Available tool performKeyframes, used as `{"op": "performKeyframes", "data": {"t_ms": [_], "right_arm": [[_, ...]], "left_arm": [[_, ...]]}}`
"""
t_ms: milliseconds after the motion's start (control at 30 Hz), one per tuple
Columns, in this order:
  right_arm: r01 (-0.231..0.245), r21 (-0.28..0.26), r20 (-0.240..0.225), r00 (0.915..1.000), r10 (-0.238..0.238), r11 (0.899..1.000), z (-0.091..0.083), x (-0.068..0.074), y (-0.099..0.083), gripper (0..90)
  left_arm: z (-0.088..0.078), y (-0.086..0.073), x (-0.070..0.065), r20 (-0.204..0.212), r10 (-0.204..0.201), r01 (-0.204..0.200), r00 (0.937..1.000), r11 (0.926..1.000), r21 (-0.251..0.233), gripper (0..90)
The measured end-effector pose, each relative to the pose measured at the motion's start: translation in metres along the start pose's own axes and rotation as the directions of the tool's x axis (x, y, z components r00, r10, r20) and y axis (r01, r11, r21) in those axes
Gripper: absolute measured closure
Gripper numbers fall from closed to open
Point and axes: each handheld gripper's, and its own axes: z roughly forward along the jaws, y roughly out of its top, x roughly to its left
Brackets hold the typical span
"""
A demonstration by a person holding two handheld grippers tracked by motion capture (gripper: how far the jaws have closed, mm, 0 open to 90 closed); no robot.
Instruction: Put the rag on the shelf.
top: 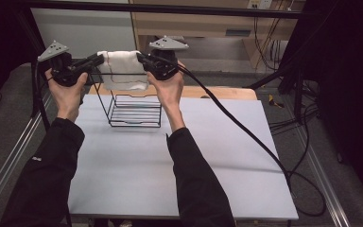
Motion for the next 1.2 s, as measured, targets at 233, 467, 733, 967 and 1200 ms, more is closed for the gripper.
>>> {"op": "performKeyframes", "data": {"t_ms": [233, 467, 733, 967, 1200], "right_arm": [[0.005, -0.001, -0.011, 0.9999, -0.005, 1.0, -0.006, 0.003, -0.003, 83.6], [0.023, 0.018, -0.008, 0.9997, -0.023, 1.0, -0.009, 0.007, -0.004, 83.5], [0.044, 0.049, -0.021, 0.9988, -0.043, 0.998, -0.014, 0.015, -0.007, 83.3], [0.046, 0.077, -0.041, 0.9982, -0.043, 0.996, -0.02, 0.02, -0.02, 83.3], [0.062, 0.089, -0.041, 0.9974, -0.058, 0.994, -0.021, 0.024, -0.027, 83.3]], "left_arm": [[-0.004, -0.002, -0.003, 0.013, 0.007, -0.007, 0.9999, 1.0, 0.005, 82.4], [-0.008, -0.006, -0.006, 0.018, 0.009, -0.009, 0.9998, 0.9995, 0.029, 82.2], [-0.017, -0.013, -0.011, 0.019, 0.021, -0.022, 0.9996, 0.9981, 0.058, 81.6], [-0.021, -0.023, -0.014, 0.025, 0.027, -0.029, 0.9993, 0.9963, 0.08, 80.8], [-0.027, -0.025, -0.016, 0.022, 0.022, -0.025, 0.9995, 0.9935, 0.111, 76.6]]}}
